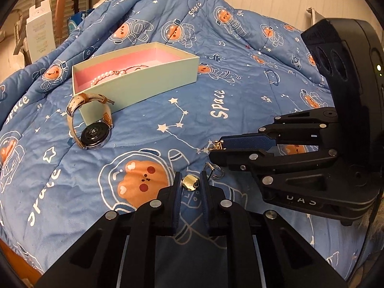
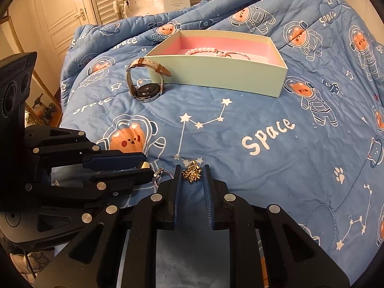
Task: Organize jewelry
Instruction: 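Carry the cube and star charms into the box and open both tools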
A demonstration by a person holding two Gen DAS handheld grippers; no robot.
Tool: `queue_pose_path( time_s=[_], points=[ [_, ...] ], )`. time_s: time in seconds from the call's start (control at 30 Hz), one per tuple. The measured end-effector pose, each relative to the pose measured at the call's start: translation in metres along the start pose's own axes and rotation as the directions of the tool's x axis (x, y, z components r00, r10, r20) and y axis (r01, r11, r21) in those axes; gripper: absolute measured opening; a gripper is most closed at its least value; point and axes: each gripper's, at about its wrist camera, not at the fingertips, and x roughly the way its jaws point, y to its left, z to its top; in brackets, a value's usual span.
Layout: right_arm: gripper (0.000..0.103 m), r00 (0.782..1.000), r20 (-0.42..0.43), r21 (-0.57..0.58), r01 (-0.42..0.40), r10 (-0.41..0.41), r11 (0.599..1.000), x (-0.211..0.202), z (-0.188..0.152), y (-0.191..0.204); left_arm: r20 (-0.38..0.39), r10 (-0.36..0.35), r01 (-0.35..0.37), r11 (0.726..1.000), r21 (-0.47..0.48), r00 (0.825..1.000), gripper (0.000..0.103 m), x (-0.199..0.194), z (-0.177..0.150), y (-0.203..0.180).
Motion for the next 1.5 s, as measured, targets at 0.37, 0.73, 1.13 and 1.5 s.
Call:
queue_pose_path(
  time_s=[0.37,0.73,1.13,1.5],
  points=[
    [0.018,0.993,-0.009,0.09,-0.116,0.117,0.989,-0.009,0.007,-0.016,0.004,-0.02,0.02,0.997,-0.069,1.0,0.014,-0.02,-0.002,0.015],
    [0.018,0.983,0.012,0.072,-0.186,0.186,0.98,-0.026,0.059,-0.033,0.022,-0.035,0.038,0.99,-0.139,0.999,0.014,-0.033,0.046,0.058],
    [0.018,0.995,-0.023,0.017,-0.1,0.1,0.995,-0.002,0.138,-0.054,-0.069,-0.017,0.005,0.984,-0.177,0.997,0.014,-0.001,0.12,0.1],
    [0.018,0.976,-0.195,0.042,-0.095,0.101,0.995,0.061,0.175,-0.069,-0.231,-0.054,-0.007,0.967,-0.256,0.971,0.014,0.05,0.145,0.128]
  ],
)
